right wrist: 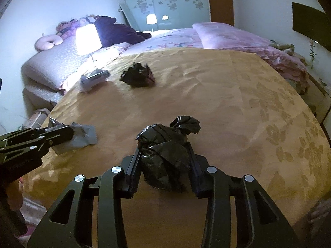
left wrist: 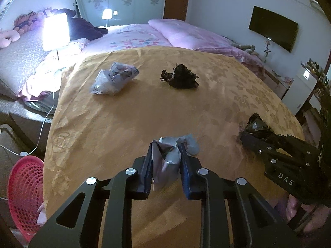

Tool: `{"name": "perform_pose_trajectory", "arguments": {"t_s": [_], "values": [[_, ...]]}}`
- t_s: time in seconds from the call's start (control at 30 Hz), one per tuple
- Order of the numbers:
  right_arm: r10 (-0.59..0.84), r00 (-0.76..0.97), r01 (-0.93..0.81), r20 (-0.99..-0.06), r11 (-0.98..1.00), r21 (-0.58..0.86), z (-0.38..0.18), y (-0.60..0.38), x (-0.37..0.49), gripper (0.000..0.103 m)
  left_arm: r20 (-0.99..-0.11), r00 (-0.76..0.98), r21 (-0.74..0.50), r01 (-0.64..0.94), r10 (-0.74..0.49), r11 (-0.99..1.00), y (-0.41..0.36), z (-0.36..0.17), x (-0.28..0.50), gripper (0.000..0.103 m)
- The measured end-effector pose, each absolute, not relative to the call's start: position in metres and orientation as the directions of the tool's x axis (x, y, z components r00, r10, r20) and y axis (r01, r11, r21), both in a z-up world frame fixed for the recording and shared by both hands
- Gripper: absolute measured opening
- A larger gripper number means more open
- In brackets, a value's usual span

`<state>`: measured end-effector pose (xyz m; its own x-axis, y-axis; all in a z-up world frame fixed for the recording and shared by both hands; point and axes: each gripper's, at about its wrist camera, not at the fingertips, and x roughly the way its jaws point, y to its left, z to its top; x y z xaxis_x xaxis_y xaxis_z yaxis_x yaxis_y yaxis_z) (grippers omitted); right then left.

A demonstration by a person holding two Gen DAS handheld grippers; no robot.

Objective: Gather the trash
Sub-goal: 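Carry the grey bag and black bag with both tools over the pink basket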

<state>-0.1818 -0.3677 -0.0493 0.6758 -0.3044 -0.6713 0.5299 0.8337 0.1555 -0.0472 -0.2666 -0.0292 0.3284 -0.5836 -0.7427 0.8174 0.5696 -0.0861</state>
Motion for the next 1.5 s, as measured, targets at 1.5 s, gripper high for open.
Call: {"name": "perform_pose_trajectory", "arguments": {"t_s": [1.5], "values": [[-0.011,0.708,0.165,-0.706,0.975,0.15,-0.034,-0.251,-0.077,0.038,-0.757,0.533,-0.059,0.519,-0.377,0.853,-0.099,-0.01,0.028,0.021]]}}
